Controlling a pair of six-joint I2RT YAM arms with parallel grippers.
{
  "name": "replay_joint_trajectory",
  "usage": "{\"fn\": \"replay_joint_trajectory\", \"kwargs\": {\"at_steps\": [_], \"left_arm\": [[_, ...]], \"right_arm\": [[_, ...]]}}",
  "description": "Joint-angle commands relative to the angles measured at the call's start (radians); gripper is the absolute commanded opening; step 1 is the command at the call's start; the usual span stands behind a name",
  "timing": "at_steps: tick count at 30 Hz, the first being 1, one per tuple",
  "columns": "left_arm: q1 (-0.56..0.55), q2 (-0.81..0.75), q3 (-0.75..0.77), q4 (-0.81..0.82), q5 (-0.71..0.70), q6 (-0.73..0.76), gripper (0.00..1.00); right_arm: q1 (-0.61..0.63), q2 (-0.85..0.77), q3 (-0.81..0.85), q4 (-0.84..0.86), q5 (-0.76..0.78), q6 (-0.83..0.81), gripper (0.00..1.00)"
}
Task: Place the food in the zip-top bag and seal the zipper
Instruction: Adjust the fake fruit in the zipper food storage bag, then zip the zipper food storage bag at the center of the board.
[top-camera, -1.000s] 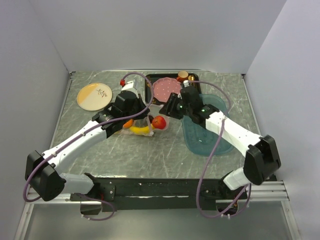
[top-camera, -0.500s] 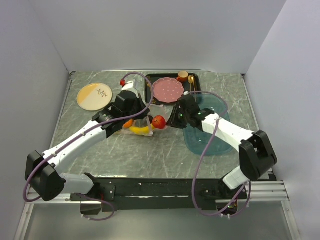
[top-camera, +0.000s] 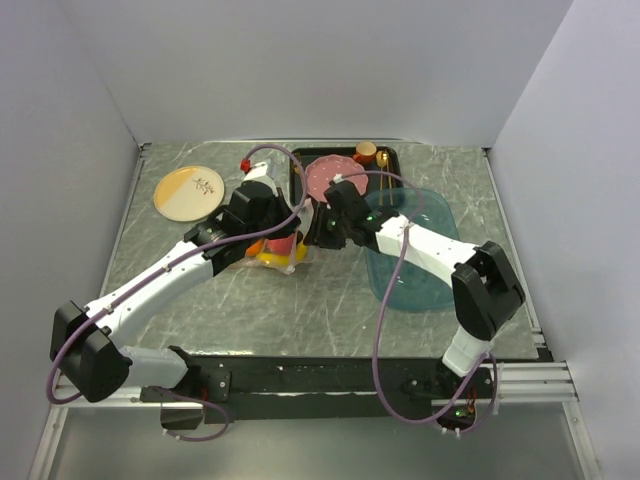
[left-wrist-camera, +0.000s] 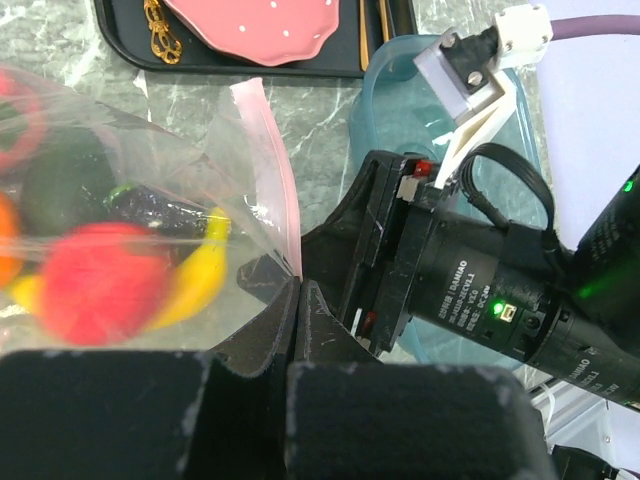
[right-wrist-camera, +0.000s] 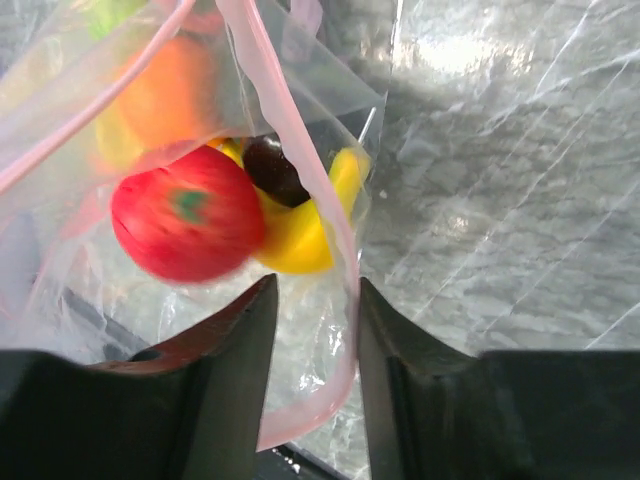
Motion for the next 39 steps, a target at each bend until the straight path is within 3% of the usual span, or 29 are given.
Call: {"fn": "replay_joint_trajectory", "kwargs": {"at_steps": [1,7,11,15,24,31,39], "left_arm": [[0.001,-0.004,0.005,0.055,0.027,-0.018,0.01],[0.001,-0.013,-0.007,0.037,0.008,-0.012,0.01],[0.001,-0.012,-0.029,0.051,0.02,-0.018,0.01],[0.001,0.002,-0.047,0.063,0.043,-0.029,0.01],[0.001,0.025,-0.089,0.08,0.07,-0.037,0.01],[-0.001,0.059,-0.103,0.109,0.112,-0.044,0.01],[-0.01,0.076,-0.076,0.103,0.106,-0.037,0.01]], "right_arm": [[-0.007,-0.057,0.025,0.031,0.028,-0.013,0.46],[-0.033,-0.161,-0.054,-0.014,0.137,0.001,0.55],[-0.123,-0.261,-0.148,0.008,0.115,0.022,0.61],[-0.21,-0.299,-0.204,0.086,-0.013,0.044,0.59],[-0.247,-0.201,-0.143,0.137,-0.122,0.047,0.68],[-0.261,-0.083,-0.073,0.14,-0.13,0.023,0.68],[-0.276,0.004,-0.018,0.108,-0.127,0.003,0.59]]}}
